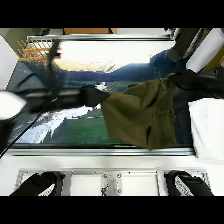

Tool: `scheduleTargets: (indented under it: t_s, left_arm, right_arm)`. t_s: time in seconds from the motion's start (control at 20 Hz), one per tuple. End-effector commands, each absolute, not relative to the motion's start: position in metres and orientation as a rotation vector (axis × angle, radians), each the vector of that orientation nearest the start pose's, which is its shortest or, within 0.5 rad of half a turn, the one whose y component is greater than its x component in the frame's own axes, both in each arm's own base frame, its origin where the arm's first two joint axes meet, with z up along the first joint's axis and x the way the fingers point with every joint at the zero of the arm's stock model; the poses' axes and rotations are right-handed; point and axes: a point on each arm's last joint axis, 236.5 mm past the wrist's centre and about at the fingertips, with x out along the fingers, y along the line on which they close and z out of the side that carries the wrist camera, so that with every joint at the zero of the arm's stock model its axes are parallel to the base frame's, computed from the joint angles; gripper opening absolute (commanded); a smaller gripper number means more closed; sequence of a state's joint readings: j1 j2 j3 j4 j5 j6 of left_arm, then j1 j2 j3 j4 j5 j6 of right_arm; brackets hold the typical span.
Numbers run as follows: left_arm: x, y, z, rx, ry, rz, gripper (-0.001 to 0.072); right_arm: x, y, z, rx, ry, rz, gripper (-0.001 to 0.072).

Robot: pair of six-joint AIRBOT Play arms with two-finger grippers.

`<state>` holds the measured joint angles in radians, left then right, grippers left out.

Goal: Fold the clothes and pants, and hang the long-sleeved shirts on hangers.

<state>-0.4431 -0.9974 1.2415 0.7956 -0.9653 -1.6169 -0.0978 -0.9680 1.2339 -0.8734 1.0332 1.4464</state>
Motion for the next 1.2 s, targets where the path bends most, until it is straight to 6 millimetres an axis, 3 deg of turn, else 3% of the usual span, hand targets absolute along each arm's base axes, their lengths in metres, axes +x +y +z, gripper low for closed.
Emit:
scheduleTargets:
  t_s: [0.0,0.05,0.1,0.15,0.25,0.3,0.35,0.45,0.55,0.75,0.9,1.0,1.15]
  left_arm:
    - [0.398,-0.304,0.201,-0.56,0.791,-0.736,0.0117]
    - [0.431,-0.299,0.201,-0.574,0.769,-0.704,0.0513]
    - [0.463,-0.292,0.201,-0.599,0.763,-0.677,0.072]
    - [0.486,-0.28,0.2,-0.6,0.765,-0.659,0.068]
    - [0.511,-0.248,0.181,-0.598,0.836,-0.62,0.0681]
    - [0.512,-0.233,0.166,-0.613,0.902,-0.596,0.0681]
    - [0.507,-0.217,0.146,-0.617,0.975,-0.572,0.0681]
    - [0.484,-0.189,0.092,-0.546,1.128,-0.484,0.0681]
    - [0.441,-0.172,0.034,-0.47,1.31,-0.401,0.0681]
    - [0.336,-0.193,-0.052,-0.426,1.582,-0.382,0.0682]
    - [0.284,-0.213,-0.096,-0.372,1.651,-0.38,0.0682]
    - [0.273,-0.234,-0.107,-0.431,1.639,-0.389,0.0682]
    - [0.282,-0.261,-0.106,-0.545,1.567,-0.397,0.0682]
  right_arm:
    - [0.476,0.053,0.188,0.493,0.589,0.24,0.0186]
    - [0.49,0.035,0.189,0.503,0.566,0.203,0.048]
    - [0.499,0.015,0.193,0.511,0.549,0.17,0.0668]
    - [0.502,-0.004,0.201,0.517,0.525,0.138,0.0667]
    - [0.492,-0.04,0.213,0.533,0.496,0.077,0.0652]
    - [0.48,-0.051,0.214,0.53,0.515,0.061,0.057]
    - [0.467,-0.058,0.211,0.508,0.549,0.054,0.053]
    - [0.436,-0.065,0.194,0.436,0.641,0.04,0.0531]
    - [0.406,-0.064,0.17,0.379,0.729,0.013,0.0531]
    - [0.363,-0.043,0.134,0.411,0.801,0.023,0.0531]
    - [0.345,-0.035,0.115,0.427,0.831,0.023,0.0531]
    - [0.338,-0.031,0.111,0.438,0.843,0.026,0.0531]
    - [0.341,-0.022,0.118,0.478,0.821,0.056,0.053]
